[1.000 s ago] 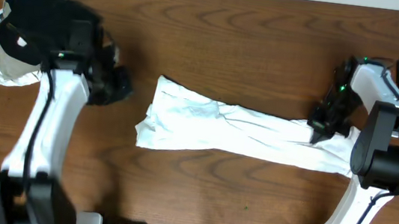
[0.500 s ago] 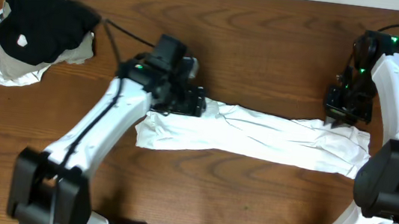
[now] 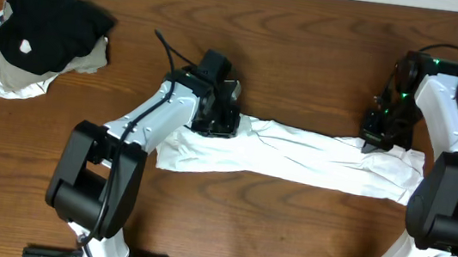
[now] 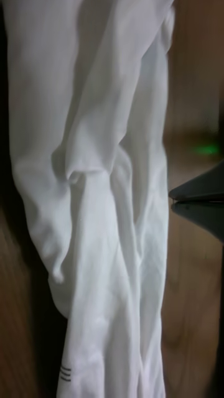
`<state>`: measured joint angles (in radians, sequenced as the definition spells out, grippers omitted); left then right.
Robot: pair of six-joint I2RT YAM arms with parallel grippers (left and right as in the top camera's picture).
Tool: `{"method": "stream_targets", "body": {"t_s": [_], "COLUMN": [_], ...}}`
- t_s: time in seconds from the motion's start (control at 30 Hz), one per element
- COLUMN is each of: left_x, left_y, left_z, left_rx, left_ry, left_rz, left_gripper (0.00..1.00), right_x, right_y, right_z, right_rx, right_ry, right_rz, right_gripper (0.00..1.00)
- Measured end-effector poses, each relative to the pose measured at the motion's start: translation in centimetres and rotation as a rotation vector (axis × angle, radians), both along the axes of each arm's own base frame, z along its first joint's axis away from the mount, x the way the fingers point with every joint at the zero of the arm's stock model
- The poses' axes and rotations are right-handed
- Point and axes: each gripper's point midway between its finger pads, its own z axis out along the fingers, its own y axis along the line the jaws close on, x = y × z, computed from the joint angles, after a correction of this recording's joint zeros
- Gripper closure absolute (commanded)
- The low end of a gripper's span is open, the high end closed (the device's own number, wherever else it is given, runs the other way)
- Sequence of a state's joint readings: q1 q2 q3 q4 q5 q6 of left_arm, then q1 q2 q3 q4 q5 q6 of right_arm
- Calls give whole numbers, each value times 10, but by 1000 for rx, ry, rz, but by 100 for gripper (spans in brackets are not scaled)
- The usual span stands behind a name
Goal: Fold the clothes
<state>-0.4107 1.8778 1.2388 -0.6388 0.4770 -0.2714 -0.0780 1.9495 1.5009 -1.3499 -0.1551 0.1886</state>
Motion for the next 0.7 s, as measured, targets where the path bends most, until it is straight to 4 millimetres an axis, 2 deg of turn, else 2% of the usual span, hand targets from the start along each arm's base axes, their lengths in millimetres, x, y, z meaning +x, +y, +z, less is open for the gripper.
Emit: {"method": "stream_targets", "body": {"t_s": [0.27,0.4,0.57,0.7], "left_x": [-3,-10,-13,-8], "left_y": [0,3,11,20], "left_z": [-7,-18,-35,-38], "left_rx": [4,18,33,4], "left_ry": [24,59,112,141], "left_rz": [-5,-5,11,48], "left_gripper": [94,94,94,94], "right_x": [2,2,2,2], "right_y": [10,10,11,11], "right_z": [-4,-4,-3,-3], "right_rx": [49,53,56,56], "right_ry": [-13,-13,-12,-12], "right_rz": [-7,-8,-9,-9], "right_gripper": [99,99,99,99]}}
